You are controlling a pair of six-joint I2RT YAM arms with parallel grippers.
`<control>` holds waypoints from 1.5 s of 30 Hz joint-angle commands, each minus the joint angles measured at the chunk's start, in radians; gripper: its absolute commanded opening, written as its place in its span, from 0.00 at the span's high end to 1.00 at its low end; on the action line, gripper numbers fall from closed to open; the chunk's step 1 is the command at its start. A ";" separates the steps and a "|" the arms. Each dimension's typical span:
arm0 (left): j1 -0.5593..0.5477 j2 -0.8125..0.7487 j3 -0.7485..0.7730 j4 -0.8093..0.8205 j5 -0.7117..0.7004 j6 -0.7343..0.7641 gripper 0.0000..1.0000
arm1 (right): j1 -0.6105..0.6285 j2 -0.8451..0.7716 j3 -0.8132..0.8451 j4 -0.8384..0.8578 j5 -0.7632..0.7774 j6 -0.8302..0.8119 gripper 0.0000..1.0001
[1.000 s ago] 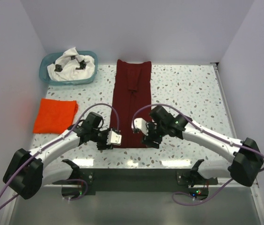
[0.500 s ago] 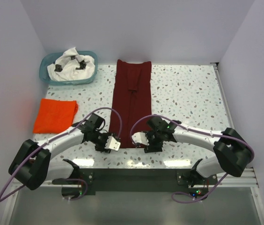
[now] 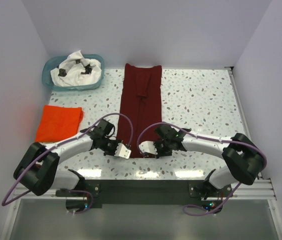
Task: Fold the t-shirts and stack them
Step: Fold the tshirt
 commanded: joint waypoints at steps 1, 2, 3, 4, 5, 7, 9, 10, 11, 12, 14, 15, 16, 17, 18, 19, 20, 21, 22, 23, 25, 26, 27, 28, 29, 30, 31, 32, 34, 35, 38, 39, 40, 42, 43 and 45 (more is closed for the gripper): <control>-0.036 -0.030 0.018 -0.006 -0.021 -0.007 1.00 | 0.001 0.006 0.003 -0.026 -0.030 0.013 1.00; -0.048 -0.047 0.024 -0.013 -0.011 -0.019 1.00 | 0.000 -0.020 0.004 -0.047 -0.039 0.024 1.00; -0.073 -0.088 0.028 -0.025 0.011 -0.056 1.00 | 0.003 -0.040 0.003 -0.058 -0.067 0.039 1.00; -0.082 -0.106 0.033 -0.039 0.026 -0.070 1.00 | 0.003 -0.060 -0.003 -0.069 -0.079 0.048 1.00; -0.094 -0.123 0.042 -0.055 0.042 -0.082 1.00 | 0.004 -0.081 -0.006 -0.097 -0.093 0.056 1.00; -0.134 -0.172 0.050 -0.120 0.085 -0.110 1.00 | 0.012 -0.161 -0.012 -0.133 -0.134 0.073 1.00; -0.174 -0.240 0.053 -0.176 0.118 -0.133 1.00 | 0.024 -0.248 -0.014 -0.205 -0.163 0.091 1.00; -0.183 -0.263 0.053 -0.186 0.126 -0.150 1.00 | 0.039 -0.282 -0.012 -0.228 -0.192 0.100 1.00; -0.186 -0.300 0.064 -0.216 0.137 -0.174 1.00 | 0.043 -0.310 -0.008 -0.262 -0.202 0.129 1.00; -0.186 -0.312 0.071 -0.230 0.143 -0.185 1.00 | 0.043 -0.354 -0.005 -0.272 -0.203 0.148 1.00; -0.179 -0.323 0.105 -0.252 0.105 -0.213 1.00 | 0.035 -0.378 0.015 -0.289 -0.168 0.171 1.00; -0.170 -0.317 0.119 -0.258 0.096 -0.208 1.00 | 0.008 -0.391 0.021 -0.287 -0.159 0.170 1.00; -0.151 -0.297 0.148 -0.266 0.100 -0.185 1.00 | -0.014 -0.393 0.037 -0.285 -0.168 0.148 1.00; -0.104 -0.279 0.166 -0.267 0.108 -0.171 1.00 | -0.035 -0.389 0.050 -0.285 -0.177 0.133 1.00; -0.079 -0.257 0.185 -0.270 0.117 -0.158 1.00 | -0.058 -0.363 0.063 -0.288 -0.186 0.113 1.00; -0.055 -0.231 0.232 -0.273 0.125 -0.144 1.00 | -0.101 -0.340 0.095 -0.299 -0.211 0.091 1.00; -0.010 -0.172 0.260 -0.282 0.140 -0.107 1.00 | -0.124 -0.315 0.113 -0.304 -0.222 0.037 1.00; 0.008 -0.138 0.284 -0.284 0.141 -0.092 1.00 | -0.147 -0.295 0.130 -0.302 -0.226 0.012 1.00; 0.025 -0.107 0.330 -0.278 0.141 -0.082 1.00 | -0.187 -0.242 0.167 -0.290 -0.234 -0.014 1.00; 0.059 -0.050 0.352 -0.252 0.145 -0.076 1.00 | -0.206 -0.218 0.187 -0.284 -0.246 -0.053 1.00; 0.090 0.005 0.416 -0.224 0.152 -0.070 1.00 | -0.262 -0.124 0.265 -0.284 -0.268 -0.088 1.00; 0.114 0.062 0.439 -0.214 0.157 -0.055 1.00 | -0.278 -0.087 0.294 -0.288 -0.286 -0.126 1.00; 0.127 0.092 0.464 -0.214 0.158 -0.043 1.00 | -0.311 -0.054 0.322 -0.289 -0.294 -0.143 1.00; 0.137 0.150 0.511 -0.206 0.161 -0.033 1.00 | -0.328 0.010 0.378 -0.296 -0.303 -0.180 1.00; 0.159 0.180 0.536 -0.201 0.167 -0.027 1.00 | -0.354 0.041 0.408 -0.295 -0.311 -0.197 1.00; 0.171 0.208 0.561 -0.200 0.172 -0.022 1.00 | -0.365 0.071 0.437 -0.298 -0.314 -0.215 1.00; 0.180 0.264 0.606 -0.194 0.172 -0.019 1.00 | -0.379 0.108 0.495 -0.314 -0.320 -0.252 1.00; 0.199 0.292 0.633 -0.195 0.171 -0.003 1.00 | -0.390 0.168 0.526 -0.322 -0.328 -0.268 1.00; 0.214 0.376 0.712 -0.197 0.166 0.016 1.00 | -0.416 0.231 0.611 -0.338 -0.334 -0.303 1.00; 0.229 0.404 0.741 -0.203 0.168 0.025 1.00 | -0.425 0.287 0.638 -0.339 -0.335 -0.312 1.00; 0.257 0.508 0.857 -0.214 0.164 0.040 1.00 | -0.456 0.371 0.751 -0.350 -0.340 -0.331 1.00; 0.263 0.531 0.908 -0.214 0.166 0.042 1.00 | -0.468 0.419 0.803 -0.354 -0.340 -0.337 1.00; 0.268 0.579 0.935 -0.227 0.166 0.059 1.00 | -0.474 0.446 0.831 -0.358 -0.338 -0.341 1.00; 0.277 0.643 1.008 -0.230 0.160 0.062 1.00 | -0.488 0.513 0.903 -0.368 -0.337 -0.344 1.00; 0.282 0.662 1.031 -0.235 0.160 0.065 1.00 | -0.491 0.532 0.925 -0.371 -0.334 -0.347 1.00; 0.286 0.700 1.093 -0.247 0.160 0.071 1.00 | -0.497 0.568 0.977 -0.377 -0.329 -0.354 1.00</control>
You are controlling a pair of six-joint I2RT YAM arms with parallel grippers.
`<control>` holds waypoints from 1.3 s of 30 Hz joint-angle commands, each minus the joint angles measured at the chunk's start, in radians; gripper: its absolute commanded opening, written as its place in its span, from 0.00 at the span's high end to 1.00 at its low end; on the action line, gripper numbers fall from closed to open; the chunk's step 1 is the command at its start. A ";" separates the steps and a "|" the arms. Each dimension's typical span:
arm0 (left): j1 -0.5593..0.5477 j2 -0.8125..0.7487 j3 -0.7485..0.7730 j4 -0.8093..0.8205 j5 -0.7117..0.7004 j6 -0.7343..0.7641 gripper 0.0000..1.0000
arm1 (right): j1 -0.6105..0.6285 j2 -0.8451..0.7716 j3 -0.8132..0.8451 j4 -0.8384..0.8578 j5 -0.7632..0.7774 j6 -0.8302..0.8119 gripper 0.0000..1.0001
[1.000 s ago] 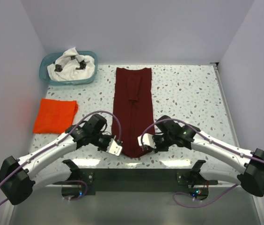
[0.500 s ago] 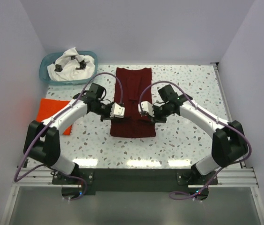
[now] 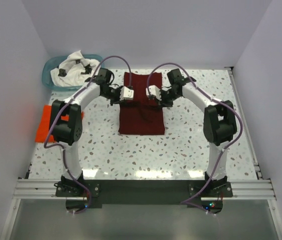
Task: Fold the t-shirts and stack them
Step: Fold the tshirt
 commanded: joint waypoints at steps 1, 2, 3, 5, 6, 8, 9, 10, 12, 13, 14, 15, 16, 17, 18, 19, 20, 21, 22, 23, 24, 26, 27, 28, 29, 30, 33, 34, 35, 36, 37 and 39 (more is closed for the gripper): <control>0.015 0.073 0.113 -0.015 0.031 0.050 1.00 | -0.014 0.063 0.103 -0.033 -0.041 -0.052 1.00; 0.016 0.087 0.125 -0.017 0.024 0.053 1.00 | -0.015 0.080 0.116 -0.036 -0.038 -0.050 1.00; 0.018 0.096 0.139 -0.015 0.021 0.053 1.00 | -0.017 0.093 0.141 -0.043 -0.037 -0.052 1.00; 0.018 0.118 0.147 -0.005 0.017 0.058 1.00 | -0.018 0.120 0.156 -0.043 -0.027 -0.050 1.00; 0.018 0.128 0.148 0.003 0.015 0.052 1.00 | -0.018 0.125 0.161 -0.033 -0.021 -0.049 1.00; 0.018 0.136 0.150 0.011 0.006 0.046 0.99 | -0.020 0.136 0.163 -0.017 -0.001 -0.035 0.93; 0.020 0.141 0.150 0.017 -0.002 0.039 0.96 | -0.018 0.139 0.166 0.005 0.009 -0.023 0.84; 0.020 0.142 0.150 0.037 -0.018 0.012 0.89 | -0.018 0.140 0.170 0.009 0.016 0.003 0.73; 0.026 0.133 0.147 0.066 -0.032 -0.022 0.63 | -0.020 0.133 0.179 0.021 0.042 0.028 0.60; 0.036 0.124 0.147 0.108 -0.041 -0.066 0.58 | -0.021 0.125 0.176 0.029 0.052 0.061 0.52; 0.043 0.113 0.147 0.127 -0.045 -0.092 0.53 | -0.024 0.095 0.172 0.035 0.063 0.075 0.51; 0.052 0.090 0.150 0.144 -0.042 -0.120 0.51 | -0.026 0.076 0.155 0.042 0.074 0.086 0.51; 0.075 0.076 0.148 0.159 -0.019 -0.167 0.48 | -0.029 0.052 0.143 0.041 0.080 0.103 0.50; 0.087 0.061 0.147 0.152 -0.005 -0.180 0.47 | -0.035 0.004 0.127 0.039 0.086 0.112 0.50; 0.096 0.046 0.132 0.138 0.006 -0.183 0.46 | -0.037 -0.023 0.088 0.027 0.089 0.120 0.50; 0.107 0.006 0.116 0.103 0.021 -0.174 0.45 | -0.037 -0.049 0.071 0.003 0.077 0.111 0.50; 0.107 -0.019 0.093 0.085 0.030 -0.160 0.45 | -0.035 -0.073 0.052 -0.022 0.065 0.106 0.51; 0.109 -0.076 0.025 0.068 0.040 -0.143 0.44 | -0.035 -0.126 0.007 -0.051 0.048 0.108 0.51; 0.109 -0.110 -0.018 0.049 0.070 -0.107 0.44 | -0.031 -0.148 -0.018 -0.066 0.011 0.103 0.51; 0.107 -0.144 -0.066 0.049 0.086 -0.094 0.42 | -0.008 -0.174 -0.047 -0.074 0.006 0.102 0.51; 0.102 -0.175 -0.162 0.054 0.098 -0.089 0.41 | 0.009 -0.209 -0.107 -0.076 0.012 0.100 0.52; 0.076 -0.252 -0.248 0.057 0.106 -0.067 0.39 | 0.057 -0.241 -0.170 -0.063 0.014 0.105 0.53; 0.064 -0.293 -0.328 0.058 0.103 -0.054 0.37 | 0.069 -0.252 -0.225 -0.048 0.013 0.105 0.53; 0.040 -0.313 -0.368 0.084 0.095 -0.053 0.35 | 0.083 -0.270 -0.251 -0.039 0.017 0.099 0.52; 0.029 -0.333 -0.446 0.109 0.093 -0.063 0.34 | 0.107 -0.275 -0.302 -0.028 0.029 0.095 0.52; 0.009 -0.368 -0.482 0.174 0.087 -0.092 0.33 | 0.115 -0.278 -0.323 0.010 0.032 0.094 0.52; -0.025 -0.407 -0.586 0.247 0.054 -0.103 0.31 | 0.132 -0.274 -0.385 0.064 0.045 0.094 0.52; -0.045 -0.411 -0.606 0.288 0.035 -0.103 0.30 | 0.135 -0.272 -0.394 0.073 0.043 0.095 0.52; -0.051 -0.415 -0.634 0.308 0.029 -0.103 0.30 | 0.137 -0.265 -0.402 0.078 0.042 0.095 0.52; -0.062 -0.419 -0.646 0.342 0.021 -0.106 0.30 | 0.137 -0.261 -0.420 0.090 0.043 0.092 0.52; -0.066 -0.419 -0.655 0.356 0.012 -0.105 0.30 | 0.138 -0.257 -0.431 0.096 0.046 0.088 0.52; -0.080 -0.405 -0.674 0.383 0.005 -0.102 0.30 | 0.143 -0.252 -0.468 0.130 0.057 0.082 0.52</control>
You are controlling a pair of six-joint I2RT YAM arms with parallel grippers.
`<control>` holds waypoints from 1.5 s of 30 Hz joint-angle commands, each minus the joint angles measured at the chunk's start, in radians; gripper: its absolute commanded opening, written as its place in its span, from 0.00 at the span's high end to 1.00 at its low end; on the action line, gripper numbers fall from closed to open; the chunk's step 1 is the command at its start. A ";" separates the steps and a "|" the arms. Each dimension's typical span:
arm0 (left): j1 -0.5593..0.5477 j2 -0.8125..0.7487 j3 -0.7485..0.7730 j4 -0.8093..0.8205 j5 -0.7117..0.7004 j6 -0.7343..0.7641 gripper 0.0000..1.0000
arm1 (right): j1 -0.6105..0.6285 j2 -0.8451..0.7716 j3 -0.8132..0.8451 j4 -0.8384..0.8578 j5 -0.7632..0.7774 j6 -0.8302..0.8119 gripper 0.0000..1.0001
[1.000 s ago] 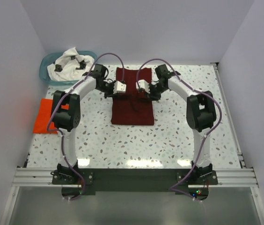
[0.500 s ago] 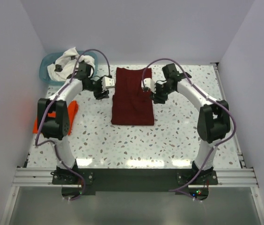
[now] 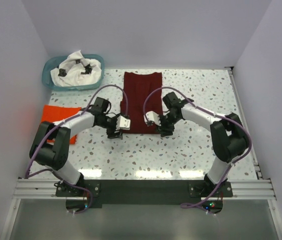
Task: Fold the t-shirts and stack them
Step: Fold the tshirt
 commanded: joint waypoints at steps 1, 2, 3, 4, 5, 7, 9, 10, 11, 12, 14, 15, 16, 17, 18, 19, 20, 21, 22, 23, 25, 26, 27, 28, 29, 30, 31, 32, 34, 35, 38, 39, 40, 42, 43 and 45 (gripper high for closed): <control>-0.019 -0.022 -0.015 0.142 -0.014 -0.001 0.30 | 0.000 0.000 -0.039 0.102 0.001 -0.016 0.52; -0.023 -0.016 -0.016 0.148 -0.017 0.002 0.31 | 0.004 0.009 -0.056 0.119 0.005 -0.016 0.52; -0.029 -0.004 -0.016 0.154 -0.020 0.002 0.31 | 0.004 0.014 -0.059 0.139 0.012 -0.016 0.52; -0.030 0.003 -0.015 0.158 -0.028 0.000 0.31 | 0.007 0.020 -0.063 0.145 0.019 -0.017 0.52; -0.032 0.009 -0.016 0.163 -0.034 -0.003 0.31 | 0.007 0.028 -0.063 0.151 0.024 -0.017 0.52; -0.036 0.030 -0.015 0.166 -0.051 0.000 0.32 | 0.007 0.049 -0.069 0.179 0.041 -0.017 0.53; -0.038 0.050 -0.015 0.146 -0.060 0.031 0.34 | 0.017 0.069 -0.070 0.190 0.058 -0.032 0.56; -0.039 0.056 -0.012 0.134 -0.068 0.042 0.37 | 0.017 0.071 -0.073 0.197 0.074 -0.034 0.57; -0.044 0.061 -0.005 0.122 -0.074 0.052 0.38 | 0.020 0.074 -0.076 0.203 0.084 -0.034 0.57; -0.046 0.067 -0.004 0.096 -0.073 0.071 0.40 | 0.021 0.086 -0.073 0.196 0.094 -0.042 0.60; -0.049 0.070 -0.008 0.079 -0.080 0.089 0.44 | 0.027 0.091 -0.076 0.185 0.119 -0.045 0.68; -0.055 0.075 -0.007 0.065 -0.089 0.101 0.46 | 0.027 0.088 -0.081 0.188 0.125 -0.048 0.72; -0.058 0.076 -0.008 0.059 -0.106 0.103 0.52 | 0.029 0.082 -0.089 0.193 0.131 -0.051 0.78; -0.058 0.079 -0.007 0.054 -0.111 0.103 0.56 | 0.029 0.077 -0.108 0.197 0.147 -0.052 0.88; -0.059 0.078 -0.008 0.056 -0.112 0.098 0.63 | 0.030 0.072 -0.118 0.209 0.153 -0.049 0.92; -0.059 0.075 -0.015 0.062 -0.115 0.092 0.69 | 0.030 0.059 -0.125 0.217 0.159 -0.046 0.96; -0.059 0.066 -0.015 0.069 -0.117 0.085 0.75 | 0.030 0.053 -0.132 0.219 0.163 -0.043 1.00; -0.059 0.059 -0.013 0.080 -0.114 0.065 0.82 | 0.030 0.045 -0.130 0.219 0.164 -0.031 1.00; -0.059 0.053 -0.004 0.080 -0.111 0.054 0.85 | 0.030 0.033 -0.124 0.214 0.162 -0.023 1.00; -0.058 0.041 0.005 0.077 -0.105 0.046 0.87 | 0.030 0.025 -0.104 0.205 0.153 -0.013 1.00; -0.058 0.029 0.025 0.067 -0.086 0.029 0.96 | 0.027 0.002 -0.069 0.180 0.127 0.018 1.00; -0.056 0.014 0.028 0.065 -0.083 0.026 0.99 | 0.026 -0.009 -0.061 0.167 0.113 0.027 1.00; -0.056 0.006 0.030 0.063 -0.077 0.026 1.00 | 0.024 -0.020 -0.053 0.162 0.095 0.030 1.00; -0.056 -0.002 0.036 0.060 -0.077 0.028 1.00 | 0.024 -0.032 -0.047 0.153 0.082 0.030 1.00; -0.056 -0.019 0.038 0.056 -0.076 0.029 1.00 | 0.024 -0.050 -0.030 0.125 0.075 0.029 1.00; -0.056 -0.029 0.041 0.054 -0.076 0.029 1.00 | 0.024 -0.062 -0.021 0.113 0.070 0.033 1.00; -0.056 -0.037 0.048 0.053 -0.076 0.029 1.00 | 0.024 -0.072 -0.003 0.101 0.065 0.036 1.00; -0.055 -0.057 0.051 0.050 -0.076 0.029 1.00 | 0.023 -0.081 0.003 0.090 0.067 0.036 1.00; -0.046 -0.071 0.076 0.045 -0.073 0.006 1.00 | 0.009 -0.116 0.013 0.065 0.067 0.043 1.00; -0.032 -0.077 0.088 0.034 -0.071 0.002 1.00 | 0.004 -0.122 0.031 0.035 0.062 0.041 1.00; 0.003 -0.085 0.142 0.008 -0.062 -0.012 1.00 | -0.043 -0.127 0.098 -0.011 0.033 0.052 1.00; 0.008 -0.088 0.152 0.002 -0.062 -0.006 1.00 | -0.052 -0.116 0.120 -0.027 0.030 0.050 1.00; 0.013 -0.092 0.166 -0.003 -0.063 -0.001 1.00 | -0.069 -0.113 0.155 -0.039 0.029 0.052 1.00; 0.014 -0.109 0.173 -0.007 -0.060 0.008 1.00 | -0.081 -0.115 0.174 -0.062 0.018 0.050 1.00; 0.016 -0.112 0.173 -0.010 -0.056 0.012 1.00 | -0.080 -0.121 0.180 -0.070 0.016 0.044 1.00; 0.014 -0.131 0.166 -0.013 -0.045 0.008 1.00 | -0.082 -0.133 0.177 -0.093 0.000 0.035 1.00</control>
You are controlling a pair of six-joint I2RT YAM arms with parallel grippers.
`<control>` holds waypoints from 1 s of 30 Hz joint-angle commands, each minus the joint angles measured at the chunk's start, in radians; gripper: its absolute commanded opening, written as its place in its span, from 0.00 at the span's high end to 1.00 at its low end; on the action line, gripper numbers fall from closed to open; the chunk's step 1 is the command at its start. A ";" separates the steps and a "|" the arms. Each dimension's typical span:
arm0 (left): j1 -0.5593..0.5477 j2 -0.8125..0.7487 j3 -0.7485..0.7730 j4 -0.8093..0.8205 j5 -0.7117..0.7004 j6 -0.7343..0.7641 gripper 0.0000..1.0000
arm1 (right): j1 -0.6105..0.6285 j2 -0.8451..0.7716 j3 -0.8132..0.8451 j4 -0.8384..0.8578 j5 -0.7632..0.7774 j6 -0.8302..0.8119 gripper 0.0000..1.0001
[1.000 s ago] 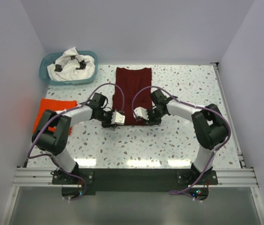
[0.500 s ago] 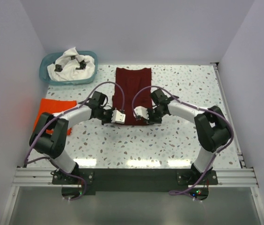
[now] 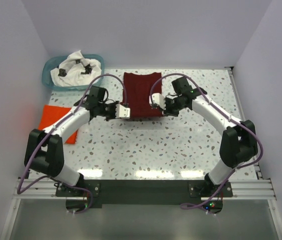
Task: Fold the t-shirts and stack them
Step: Fold the tshirt
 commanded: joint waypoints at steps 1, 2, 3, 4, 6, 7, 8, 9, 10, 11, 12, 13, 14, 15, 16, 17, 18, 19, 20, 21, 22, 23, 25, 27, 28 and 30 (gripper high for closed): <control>0.003 -0.053 0.015 -0.031 0.042 -0.005 1.00 | 0.001 -0.058 0.012 -0.097 -0.050 -0.003 1.00; -0.002 -0.072 0.009 -0.046 0.045 -0.010 1.00 | 0.001 -0.071 0.003 -0.115 -0.061 0.000 1.00; -0.005 -0.086 0.003 -0.058 0.056 -0.010 1.00 | 0.003 -0.085 -0.008 -0.126 -0.076 0.002 1.00; -0.009 -0.119 -0.017 -0.072 0.062 -0.012 1.00 | 0.007 -0.123 -0.038 -0.137 -0.082 0.002 1.00; -0.026 -0.164 -0.057 -0.130 0.085 -0.006 1.00 | 0.023 -0.168 -0.078 -0.175 -0.101 0.000 1.00; -0.034 -0.208 -0.070 -0.156 0.090 -0.002 1.00 | 0.032 -0.191 -0.115 -0.193 -0.104 -0.010 1.00; -0.054 -0.233 -0.084 -0.220 0.096 0.019 1.00 | 0.044 -0.244 -0.137 -0.213 -0.104 -0.007 1.00; -0.063 -0.256 -0.098 -0.248 0.104 0.022 1.00 | 0.052 -0.269 -0.155 -0.223 -0.108 0.000 1.00; -0.069 -0.279 -0.123 -0.275 0.108 0.022 1.00 | 0.064 -0.292 -0.178 -0.235 -0.127 0.006 1.00; -0.080 -0.321 -0.130 -0.340 0.116 0.021 1.00 | 0.070 -0.315 -0.183 -0.277 -0.131 0.020 1.00; -0.083 -0.342 -0.132 -0.377 0.140 0.018 1.00 | 0.076 -0.353 -0.186 -0.299 -0.138 0.026 1.00; -0.085 -0.380 -0.126 -0.417 0.157 0.019 1.00 | 0.078 -0.377 -0.184 -0.318 -0.153 0.031 1.00; -0.088 -0.398 -0.118 -0.484 0.170 0.016 1.00 | 0.076 -0.393 -0.181 -0.350 -0.158 0.048 1.00; -0.088 -0.415 -0.098 -0.503 0.191 0.002 1.00 | 0.075 -0.415 -0.172 -0.358 -0.165 0.063 1.00; -0.088 -0.435 -0.085 -0.508 0.190 -0.021 1.00 | 0.076 -0.418 -0.146 -0.367 -0.174 0.077 1.00; -0.088 -0.434 -0.069 -0.503 0.193 -0.060 1.00 | 0.075 -0.414 -0.129 -0.385 -0.179 0.091 1.00; -0.088 -0.422 -0.027 -0.508 0.187 -0.058 1.00 | 0.067 -0.380 -0.114 -0.396 -0.175 0.085 1.00; -0.088 -0.378 0.000 -0.511 0.184 -0.055 1.00 | 0.057 -0.360 -0.084 -0.402 -0.173 0.076 1.00; -0.086 -0.344 0.027 -0.502 0.176 -0.065 1.00 | 0.040 -0.333 -0.068 -0.402 -0.181 0.047 1.00; -0.085 -0.304 0.093 -0.505 0.162 -0.059 1.00 | 0.008 -0.306 -0.053 -0.402 -0.182 0.030 1.00; -0.073 -0.218 0.128 -0.512 0.162 -0.049 1.00 | -0.005 -0.239 -0.012 -0.404 -0.184 0.011 1.00; -0.062 -0.177 0.162 -0.514 0.164 -0.030 1.00 | -0.019 -0.205 0.016 -0.419 -0.194 -0.019 1.00; -0.033 -0.048 0.262 -0.511 0.173 -0.013 1.00 | -0.057 -0.097 0.106 -0.445 -0.208 -0.064 1.00; -0.017 0.038 0.378 -0.514 0.180 0.007 1.00 | -0.091 -0.024 0.192 -0.465 -0.205 -0.112 1.00; -0.002 0.121 0.418 -0.516 0.184 0.016 1.00 | -0.101 0.040 0.220 -0.473 -0.204 -0.136 1.00; 0.012 0.204 0.531 -0.514 0.194 0.025 1.00 | -0.126 0.120 0.286 -0.485 -0.205 -0.155 1.00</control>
